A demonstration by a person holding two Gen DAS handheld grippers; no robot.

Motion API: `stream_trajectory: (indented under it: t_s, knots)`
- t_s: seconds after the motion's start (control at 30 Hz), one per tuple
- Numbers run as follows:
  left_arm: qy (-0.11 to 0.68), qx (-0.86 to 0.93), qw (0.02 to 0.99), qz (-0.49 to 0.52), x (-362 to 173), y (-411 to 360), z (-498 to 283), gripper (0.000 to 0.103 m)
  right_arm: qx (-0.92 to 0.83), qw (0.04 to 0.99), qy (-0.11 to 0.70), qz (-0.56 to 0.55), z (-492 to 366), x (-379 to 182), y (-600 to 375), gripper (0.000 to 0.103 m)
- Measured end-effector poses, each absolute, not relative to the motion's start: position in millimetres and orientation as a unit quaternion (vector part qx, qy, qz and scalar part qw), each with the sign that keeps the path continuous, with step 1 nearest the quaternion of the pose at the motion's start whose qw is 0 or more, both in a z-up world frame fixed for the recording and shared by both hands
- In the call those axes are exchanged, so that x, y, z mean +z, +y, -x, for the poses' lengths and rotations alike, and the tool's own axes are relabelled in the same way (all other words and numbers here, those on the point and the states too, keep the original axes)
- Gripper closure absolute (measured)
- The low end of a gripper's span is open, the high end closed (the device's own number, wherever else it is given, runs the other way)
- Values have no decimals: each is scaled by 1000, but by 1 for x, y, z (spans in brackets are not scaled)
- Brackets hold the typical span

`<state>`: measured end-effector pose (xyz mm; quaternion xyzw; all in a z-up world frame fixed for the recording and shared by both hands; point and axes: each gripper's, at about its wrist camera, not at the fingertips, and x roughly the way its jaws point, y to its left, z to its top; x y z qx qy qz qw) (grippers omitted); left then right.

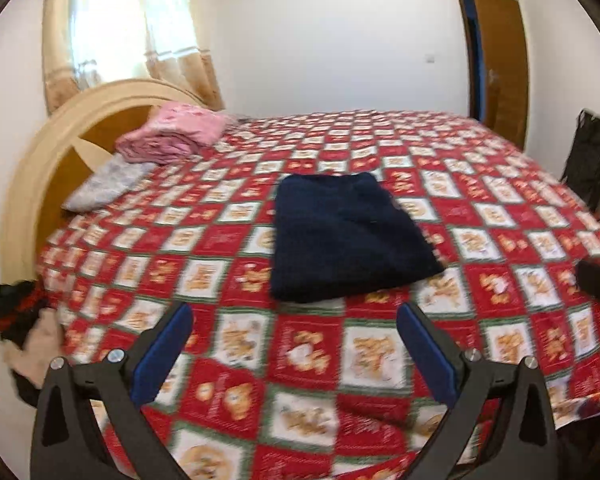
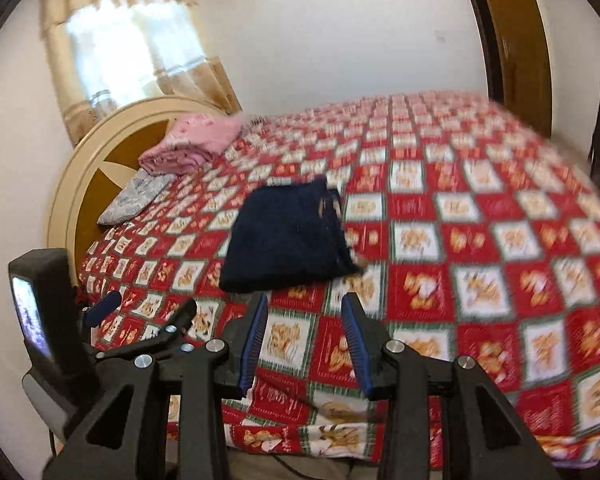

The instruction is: Fold small clothes

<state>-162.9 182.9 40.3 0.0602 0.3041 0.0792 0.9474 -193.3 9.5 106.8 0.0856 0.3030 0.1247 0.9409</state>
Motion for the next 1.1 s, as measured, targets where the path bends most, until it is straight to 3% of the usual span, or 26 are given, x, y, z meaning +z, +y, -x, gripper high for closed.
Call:
stream_trajectory:
  t_s: [0.27, 0.53, 1.1]
  knots:
    - [266, 73, 961, -11, 69, 190, 190, 0, 92, 973, 194, -90, 222, 115, 11, 62]
    - [250, 86, 964, -13, 67, 184, 193, 0, 71, 962, 245, -97, 201, 87, 11, 62]
    - [217, 87, 972, -23, 73, 173, 207, 0, 74, 968, 223, -88, 210, 90, 14, 62]
